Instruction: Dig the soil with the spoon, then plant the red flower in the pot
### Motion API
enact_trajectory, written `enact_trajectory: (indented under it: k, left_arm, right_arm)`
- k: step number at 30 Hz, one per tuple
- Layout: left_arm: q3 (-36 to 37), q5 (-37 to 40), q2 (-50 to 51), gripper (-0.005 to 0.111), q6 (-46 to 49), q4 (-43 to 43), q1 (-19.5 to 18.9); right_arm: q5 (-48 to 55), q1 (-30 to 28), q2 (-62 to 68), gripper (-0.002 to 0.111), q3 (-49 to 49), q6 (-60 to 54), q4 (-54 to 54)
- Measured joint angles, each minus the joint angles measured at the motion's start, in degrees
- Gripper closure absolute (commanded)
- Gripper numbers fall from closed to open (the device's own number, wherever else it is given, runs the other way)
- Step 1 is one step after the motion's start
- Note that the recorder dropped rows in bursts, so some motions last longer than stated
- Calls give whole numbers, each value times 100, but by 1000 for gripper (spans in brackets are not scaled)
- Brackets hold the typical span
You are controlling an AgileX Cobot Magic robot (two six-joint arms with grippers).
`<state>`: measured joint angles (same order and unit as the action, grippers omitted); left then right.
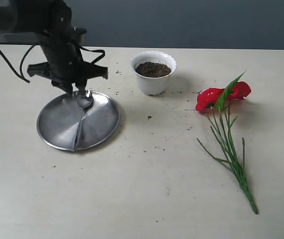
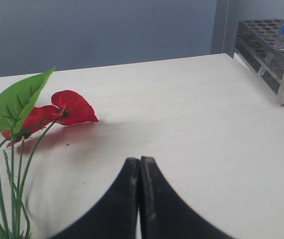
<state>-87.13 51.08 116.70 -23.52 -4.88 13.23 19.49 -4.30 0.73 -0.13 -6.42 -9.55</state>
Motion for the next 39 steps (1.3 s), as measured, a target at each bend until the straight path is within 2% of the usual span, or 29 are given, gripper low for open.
enact_trajectory:
  k: [4, 15, 26, 36, 39]
  left_arm:
    - [0, -236, -893, 107, -182, -540, 0]
    - [0, -319, -2304, 107, -406, -1135, 0]
    - [0, -810, -3385, 107, -444, -1370, 0]
    - [0, -836, -4017, 107, -444, -2605, 0]
    - [0, -799, -4100, 107, -444, -2735, 0]
  right_arm:
    - [0, 0, 0, 109, 0, 0, 0]
    - [0, 0, 0, 109, 0, 0, 0]
    - [0, 0, 0, 109, 0, 0, 0]
    - [0, 0, 0, 109, 0, 0, 0]
    - [0, 0, 0, 109, 0, 0, 0]
